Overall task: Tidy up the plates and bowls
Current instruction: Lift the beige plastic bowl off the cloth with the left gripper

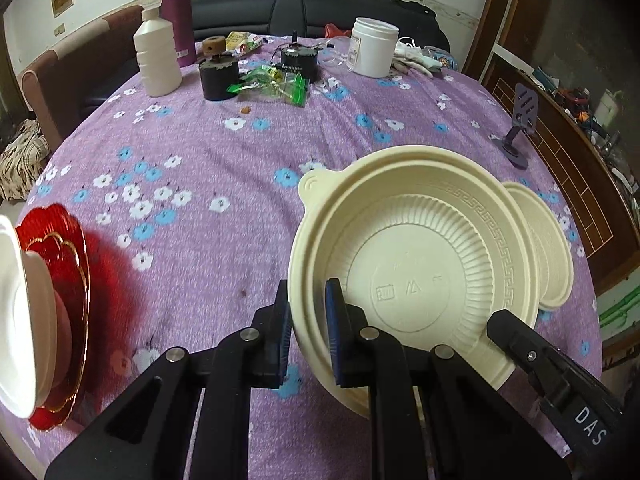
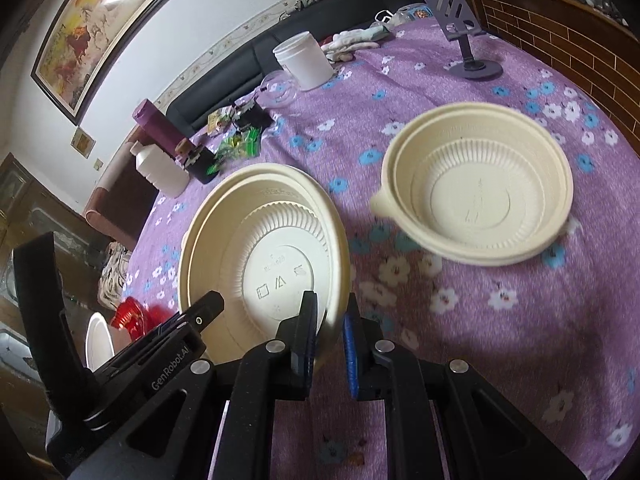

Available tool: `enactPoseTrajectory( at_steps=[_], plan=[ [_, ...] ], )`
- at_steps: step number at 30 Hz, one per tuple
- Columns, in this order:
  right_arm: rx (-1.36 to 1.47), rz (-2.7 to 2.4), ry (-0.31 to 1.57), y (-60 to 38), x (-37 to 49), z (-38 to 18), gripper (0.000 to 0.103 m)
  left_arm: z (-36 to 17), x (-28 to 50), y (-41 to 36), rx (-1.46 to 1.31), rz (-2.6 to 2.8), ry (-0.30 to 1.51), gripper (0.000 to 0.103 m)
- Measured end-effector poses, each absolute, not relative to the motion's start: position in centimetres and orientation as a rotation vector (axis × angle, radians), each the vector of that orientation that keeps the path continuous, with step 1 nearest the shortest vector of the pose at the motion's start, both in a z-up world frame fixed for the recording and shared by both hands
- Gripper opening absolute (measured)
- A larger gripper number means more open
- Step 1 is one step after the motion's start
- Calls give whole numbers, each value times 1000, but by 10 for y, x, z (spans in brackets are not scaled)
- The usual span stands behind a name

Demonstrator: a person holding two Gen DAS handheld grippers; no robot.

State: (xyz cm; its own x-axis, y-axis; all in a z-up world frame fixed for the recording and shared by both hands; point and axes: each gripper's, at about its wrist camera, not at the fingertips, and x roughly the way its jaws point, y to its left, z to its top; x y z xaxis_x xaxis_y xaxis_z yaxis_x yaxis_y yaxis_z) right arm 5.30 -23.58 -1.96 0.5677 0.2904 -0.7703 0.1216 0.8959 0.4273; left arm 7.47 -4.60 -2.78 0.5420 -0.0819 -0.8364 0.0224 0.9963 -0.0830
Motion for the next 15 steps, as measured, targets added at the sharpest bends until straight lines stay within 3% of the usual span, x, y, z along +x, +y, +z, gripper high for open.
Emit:
enactPoseTrajectory(
  at_steps=[15],
  plan=[
    [456,102,1000,-229,35,-29,13,-39,60,-40,-57,-78,1026,14]
  ],
)
